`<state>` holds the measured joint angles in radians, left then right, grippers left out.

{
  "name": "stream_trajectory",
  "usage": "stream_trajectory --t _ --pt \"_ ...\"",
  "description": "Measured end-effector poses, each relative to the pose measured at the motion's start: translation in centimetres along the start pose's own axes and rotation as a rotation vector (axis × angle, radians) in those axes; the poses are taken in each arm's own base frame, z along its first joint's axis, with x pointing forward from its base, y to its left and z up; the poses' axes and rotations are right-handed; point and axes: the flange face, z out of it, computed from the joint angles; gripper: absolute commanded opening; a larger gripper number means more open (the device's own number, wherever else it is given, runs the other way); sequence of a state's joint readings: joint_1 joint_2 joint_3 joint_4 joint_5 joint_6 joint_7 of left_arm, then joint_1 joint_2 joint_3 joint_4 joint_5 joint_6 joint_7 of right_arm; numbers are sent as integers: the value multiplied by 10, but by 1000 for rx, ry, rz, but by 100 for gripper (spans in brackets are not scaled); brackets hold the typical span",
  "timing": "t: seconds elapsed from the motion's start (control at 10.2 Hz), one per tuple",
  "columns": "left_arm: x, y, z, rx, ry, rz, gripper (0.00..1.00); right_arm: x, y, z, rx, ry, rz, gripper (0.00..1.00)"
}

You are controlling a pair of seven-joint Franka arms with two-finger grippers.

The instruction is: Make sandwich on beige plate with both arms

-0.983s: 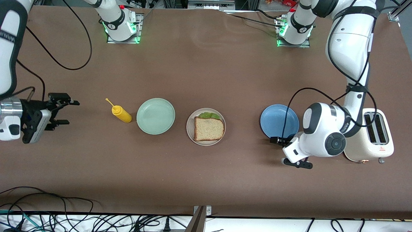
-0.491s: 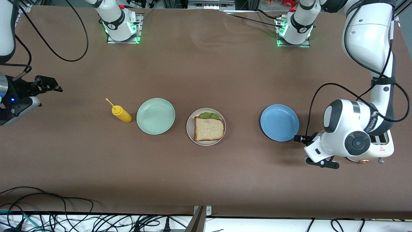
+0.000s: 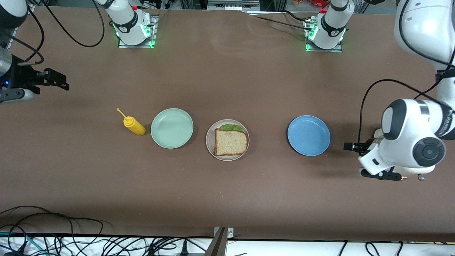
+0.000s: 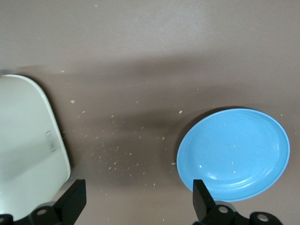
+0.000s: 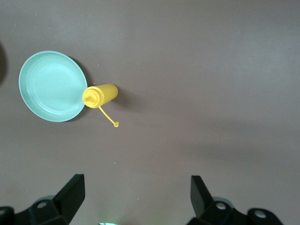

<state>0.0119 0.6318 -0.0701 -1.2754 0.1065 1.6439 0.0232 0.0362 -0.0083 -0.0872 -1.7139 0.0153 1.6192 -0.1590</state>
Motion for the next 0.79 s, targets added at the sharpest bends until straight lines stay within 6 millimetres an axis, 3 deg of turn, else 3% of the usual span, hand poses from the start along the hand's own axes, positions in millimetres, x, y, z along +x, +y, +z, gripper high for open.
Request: stream_trajectory --t 0.39,0.79 --pt "-66 -13 -51 20 8 -28 100 -6 6 -5 -1 24 46 100" --pt "-153 -2 -109 33 0 -24 100 -5 7 -7 -1 36 153 100"
